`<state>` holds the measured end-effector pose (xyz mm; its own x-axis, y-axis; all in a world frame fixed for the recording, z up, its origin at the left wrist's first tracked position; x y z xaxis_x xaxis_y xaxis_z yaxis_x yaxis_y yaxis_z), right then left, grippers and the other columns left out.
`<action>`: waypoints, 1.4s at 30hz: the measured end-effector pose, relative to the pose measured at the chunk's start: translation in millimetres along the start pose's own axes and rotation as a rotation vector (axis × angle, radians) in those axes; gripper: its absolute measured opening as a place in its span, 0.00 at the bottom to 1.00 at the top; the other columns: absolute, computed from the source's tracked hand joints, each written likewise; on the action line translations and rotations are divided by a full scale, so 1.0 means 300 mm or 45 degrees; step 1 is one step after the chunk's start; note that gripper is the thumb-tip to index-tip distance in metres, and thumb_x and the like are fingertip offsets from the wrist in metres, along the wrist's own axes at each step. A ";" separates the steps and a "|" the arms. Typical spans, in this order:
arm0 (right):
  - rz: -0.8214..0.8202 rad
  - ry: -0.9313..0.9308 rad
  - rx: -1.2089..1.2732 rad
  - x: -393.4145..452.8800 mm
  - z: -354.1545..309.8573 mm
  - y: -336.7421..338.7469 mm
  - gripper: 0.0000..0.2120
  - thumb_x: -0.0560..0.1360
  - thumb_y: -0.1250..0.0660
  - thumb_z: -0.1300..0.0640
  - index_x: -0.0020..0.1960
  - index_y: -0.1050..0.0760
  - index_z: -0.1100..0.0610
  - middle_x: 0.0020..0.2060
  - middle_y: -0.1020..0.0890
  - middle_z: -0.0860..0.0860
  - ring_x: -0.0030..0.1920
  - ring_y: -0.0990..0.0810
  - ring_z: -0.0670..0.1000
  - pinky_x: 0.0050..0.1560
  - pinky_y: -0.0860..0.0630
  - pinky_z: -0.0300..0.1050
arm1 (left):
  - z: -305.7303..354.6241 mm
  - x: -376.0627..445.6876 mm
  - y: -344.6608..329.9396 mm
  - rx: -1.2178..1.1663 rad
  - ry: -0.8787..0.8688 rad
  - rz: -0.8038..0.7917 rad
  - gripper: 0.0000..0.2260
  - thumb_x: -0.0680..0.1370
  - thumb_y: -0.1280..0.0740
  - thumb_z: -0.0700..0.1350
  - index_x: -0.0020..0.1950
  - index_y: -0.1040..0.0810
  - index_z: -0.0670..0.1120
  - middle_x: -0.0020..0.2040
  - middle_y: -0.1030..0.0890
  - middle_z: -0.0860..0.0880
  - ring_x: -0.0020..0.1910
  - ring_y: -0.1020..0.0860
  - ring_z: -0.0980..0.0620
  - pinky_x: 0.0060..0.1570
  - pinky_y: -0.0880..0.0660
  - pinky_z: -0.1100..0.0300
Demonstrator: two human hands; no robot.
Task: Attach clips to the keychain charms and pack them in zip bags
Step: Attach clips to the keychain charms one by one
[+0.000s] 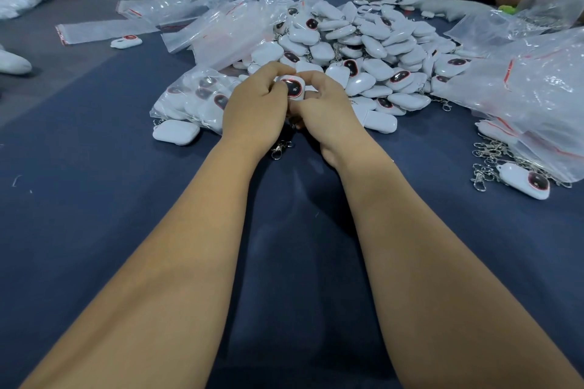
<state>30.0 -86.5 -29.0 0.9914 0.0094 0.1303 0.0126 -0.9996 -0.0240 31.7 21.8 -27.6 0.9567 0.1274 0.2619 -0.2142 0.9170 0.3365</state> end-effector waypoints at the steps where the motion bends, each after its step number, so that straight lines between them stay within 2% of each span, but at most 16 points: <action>1: 0.008 -0.001 -0.011 0.002 0.001 0.001 0.12 0.73 0.34 0.70 0.50 0.24 0.55 0.32 0.20 0.48 0.28 0.23 0.41 0.29 0.28 0.34 | 0.002 -0.001 0.000 -0.002 -0.001 -0.004 0.14 0.70 0.44 0.50 0.45 0.22 0.64 0.41 0.20 0.63 0.46 0.22 0.59 0.54 0.24 0.52; 4: 0.041 -0.018 -0.049 0.010 0.004 0.001 0.11 0.74 0.35 0.67 0.51 0.22 0.54 0.36 0.18 0.49 0.34 0.21 0.45 0.34 0.25 0.38 | 0.008 -0.007 0.000 -0.034 -0.021 -0.026 0.12 0.71 0.44 0.50 0.43 0.23 0.65 0.43 0.19 0.60 0.47 0.20 0.55 0.54 0.23 0.48; 7: 0.044 -0.051 0.019 0.017 0.005 0.002 0.10 0.75 0.38 0.66 0.50 0.21 0.55 0.37 0.18 0.50 0.34 0.20 0.45 0.36 0.23 0.40 | 0.014 -0.009 0.001 -0.075 -0.030 -0.035 0.12 0.71 0.43 0.50 0.44 0.22 0.64 0.46 0.17 0.57 0.49 0.19 0.53 0.56 0.23 0.47; 10: 0.050 -0.052 0.036 0.019 0.005 0.004 0.10 0.76 0.39 0.65 0.49 0.21 0.54 0.38 0.18 0.50 0.36 0.20 0.46 0.40 0.22 0.44 | 0.013 -0.008 0.006 -0.097 -0.019 -0.025 0.12 0.70 0.42 0.49 0.43 0.21 0.63 0.41 0.18 0.60 0.47 0.19 0.56 0.55 0.22 0.47; 13: 0.045 -0.039 -0.023 0.019 0.007 0.004 0.11 0.76 0.40 0.65 0.48 0.21 0.52 0.39 0.18 0.49 0.38 0.20 0.46 0.39 0.23 0.42 | 0.003 -0.006 0.005 -0.139 0.009 -0.036 0.12 0.71 0.40 0.46 0.45 0.19 0.59 0.36 0.18 0.58 0.44 0.17 0.51 0.52 0.21 0.44; 16: 0.039 -0.037 -0.044 0.020 0.008 0.004 0.11 0.76 0.40 0.65 0.48 0.22 0.52 0.39 0.18 0.50 0.38 0.21 0.47 0.37 0.24 0.40 | 0.000 -0.003 0.006 -0.145 0.014 -0.036 0.11 0.71 0.39 0.46 0.46 0.18 0.57 0.37 0.17 0.55 0.45 0.17 0.48 0.52 0.20 0.43; 19: 0.042 -0.035 -0.057 0.020 0.010 0.005 0.11 0.76 0.40 0.65 0.48 0.22 0.52 0.40 0.18 0.50 0.38 0.21 0.47 0.37 0.24 0.41 | 0.003 -0.002 0.008 -0.114 0.000 -0.025 0.11 0.73 0.38 0.45 0.47 0.18 0.56 0.38 0.17 0.54 0.45 0.17 0.49 0.52 0.21 0.44; 24: 0.055 -0.050 -0.044 0.020 0.010 0.004 0.09 0.76 0.38 0.63 0.47 0.22 0.52 0.39 0.18 0.49 0.38 0.21 0.47 0.37 0.24 0.41 | 0.006 -0.004 0.008 -0.127 -0.010 -0.025 0.10 0.75 0.37 0.44 0.43 0.19 0.59 0.35 0.17 0.57 0.43 0.17 0.51 0.50 0.20 0.47; 29: 0.060 -0.055 -0.011 0.018 0.004 0.003 0.09 0.75 0.37 0.64 0.45 0.21 0.53 0.35 0.18 0.48 0.34 0.21 0.45 0.34 0.25 0.39 | 0.014 0.002 0.011 -0.093 -0.030 -0.011 0.10 0.75 0.36 0.43 0.45 0.20 0.58 0.39 0.16 0.49 0.41 0.17 0.50 0.45 0.21 0.52; 34: 0.064 -0.063 -0.013 0.019 0.005 0.007 0.12 0.75 0.39 0.65 0.42 0.21 0.52 0.34 0.19 0.48 0.33 0.22 0.46 0.32 0.26 0.39 | 0.020 0.005 0.016 -0.071 -0.047 0.021 0.09 0.74 0.34 0.44 0.43 0.19 0.58 0.41 0.15 0.43 0.43 0.17 0.46 0.47 0.21 0.53; 36: 0.062 -0.062 0.021 0.017 0.003 0.006 0.11 0.75 0.39 0.66 0.44 0.21 0.54 0.35 0.18 0.49 0.33 0.21 0.46 0.32 0.25 0.40 | 0.018 0.003 0.017 -0.094 -0.055 0.024 0.10 0.75 0.35 0.43 0.45 0.18 0.57 0.41 0.15 0.45 0.42 0.17 0.47 0.46 0.20 0.52; 39: 0.086 -0.072 0.174 0.013 -0.001 0.010 0.09 0.76 0.40 0.66 0.48 0.22 0.58 0.36 0.18 0.52 0.32 0.21 0.46 0.31 0.24 0.40 | 0.023 0.005 0.009 -0.067 -0.109 0.027 0.13 0.77 0.37 0.42 0.57 0.19 0.53 0.39 0.16 0.53 0.36 0.20 0.56 0.42 0.22 0.57; 42: 0.174 -0.105 0.398 0.016 -0.004 0.026 0.07 0.77 0.40 0.66 0.48 0.24 0.59 0.41 0.20 0.57 0.37 0.21 0.52 0.35 0.22 0.43 | 0.034 0.003 0.016 -0.065 -0.154 0.095 0.17 0.76 0.37 0.42 0.63 0.23 0.54 0.41 0.17 0.56 0.36 0.21 0.58 0.41 0.23 0.58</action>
<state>34.8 -94.2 -27.4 0.9938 -0.1088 0.0245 -0.0941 -0.9358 -0.3397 29.5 22.4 -16.7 0.9072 0.1523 0.3923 -0.2705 0.9251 0.2665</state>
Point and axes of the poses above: each hand's wrist, its own x-axis towards the middle knuckle, its own y-axis out of the back of the hand, z = x × y, the point moved 4 cm from there along x, towards the middle knuckle
